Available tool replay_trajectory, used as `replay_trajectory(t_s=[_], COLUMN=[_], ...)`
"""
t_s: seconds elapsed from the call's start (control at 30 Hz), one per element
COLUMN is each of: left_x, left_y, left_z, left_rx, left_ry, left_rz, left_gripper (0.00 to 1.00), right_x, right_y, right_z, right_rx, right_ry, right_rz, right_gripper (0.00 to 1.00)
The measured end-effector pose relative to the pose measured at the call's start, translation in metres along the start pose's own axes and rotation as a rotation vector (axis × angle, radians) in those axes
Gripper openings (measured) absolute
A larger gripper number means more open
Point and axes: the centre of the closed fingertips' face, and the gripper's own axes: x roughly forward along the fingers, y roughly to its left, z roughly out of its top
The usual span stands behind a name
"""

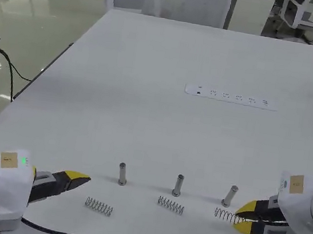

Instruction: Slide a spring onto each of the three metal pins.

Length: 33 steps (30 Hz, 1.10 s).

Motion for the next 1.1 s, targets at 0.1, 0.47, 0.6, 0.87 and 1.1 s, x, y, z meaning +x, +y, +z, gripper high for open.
replay_trajectory(t_s=[0.1,0.47,0.6,0.87,1.1], left_x=[0.005,0.04,0.056,0.083,0.098], left_y=[-0.004,-0.031,-0.046,-0.056,-0.063], left_z=[0.002,0.011,0.019,0.034,0.032], left_rx=[0.002,0.013,0.027,0.049,0.095], left_ry=[-0.004,-0.012,-0.008,-0.038,-0.031], left_rz=[-0.03,-0.15,-0.209,-0.239,-0.264], left_gripper=[0.8,0.64,0.6,0.47,0.33], right_x=[-0.002,-0.004,-0.005,-0.002,-0.003], right_y=[0.004,0.026,0.03,0.044,0.048], right_z=[0.004,0.022,0.032,0.047,0.056], right_rx=[-0.014,-0.073,-0.088,-0.12,-0.132], right_ry=[-0.007,-0.047,-0.062,-0.09,-0.119], right_rz=[0.0,0.037,0.042,0.064,0.085], right_gripper=[0.08,0.08,0.08,0.08,0.08])
